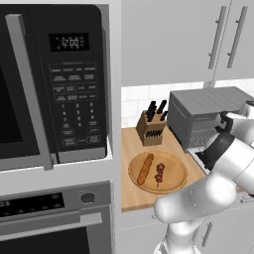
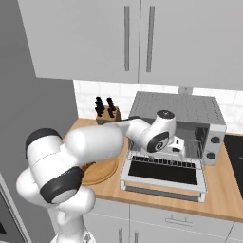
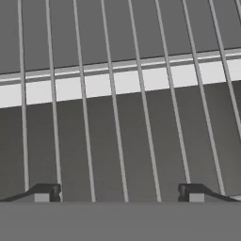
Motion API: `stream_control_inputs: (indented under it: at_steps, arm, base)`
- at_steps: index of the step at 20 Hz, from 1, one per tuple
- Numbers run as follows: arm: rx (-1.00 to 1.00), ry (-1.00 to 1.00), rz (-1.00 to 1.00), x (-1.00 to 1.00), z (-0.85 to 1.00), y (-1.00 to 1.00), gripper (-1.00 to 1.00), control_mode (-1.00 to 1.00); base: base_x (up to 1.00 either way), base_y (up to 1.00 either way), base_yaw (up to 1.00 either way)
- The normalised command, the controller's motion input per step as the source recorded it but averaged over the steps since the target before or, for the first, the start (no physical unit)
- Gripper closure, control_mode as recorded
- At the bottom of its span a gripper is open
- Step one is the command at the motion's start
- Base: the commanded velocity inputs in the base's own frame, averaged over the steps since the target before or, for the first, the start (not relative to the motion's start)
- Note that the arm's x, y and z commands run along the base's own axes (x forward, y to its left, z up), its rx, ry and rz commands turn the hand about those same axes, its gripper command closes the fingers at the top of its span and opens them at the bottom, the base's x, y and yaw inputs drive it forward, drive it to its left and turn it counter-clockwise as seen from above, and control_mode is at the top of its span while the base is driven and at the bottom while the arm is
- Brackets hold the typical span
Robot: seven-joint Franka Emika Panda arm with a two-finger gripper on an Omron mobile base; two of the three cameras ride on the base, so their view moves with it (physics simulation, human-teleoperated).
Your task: Pick up the kebab skewer and baguette bread, and place them inside the toaster oven. Close the toaster oven door and start by setting the timer.
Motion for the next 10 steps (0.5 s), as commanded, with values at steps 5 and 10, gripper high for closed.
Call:
stream_control_inputs:
  at_steps: [5,10]
  arm:
    - [0.00,0.03,0.00,-0.61,-0.27,0.00,-1.00,-1.00]
    - [0.00,-0.05,-0.02,-0.71,0.09,0.07,-1.00,-1.00]
  base:
    - [0.00,0.00,0.00]
    - [0.00,0.00,0.00]
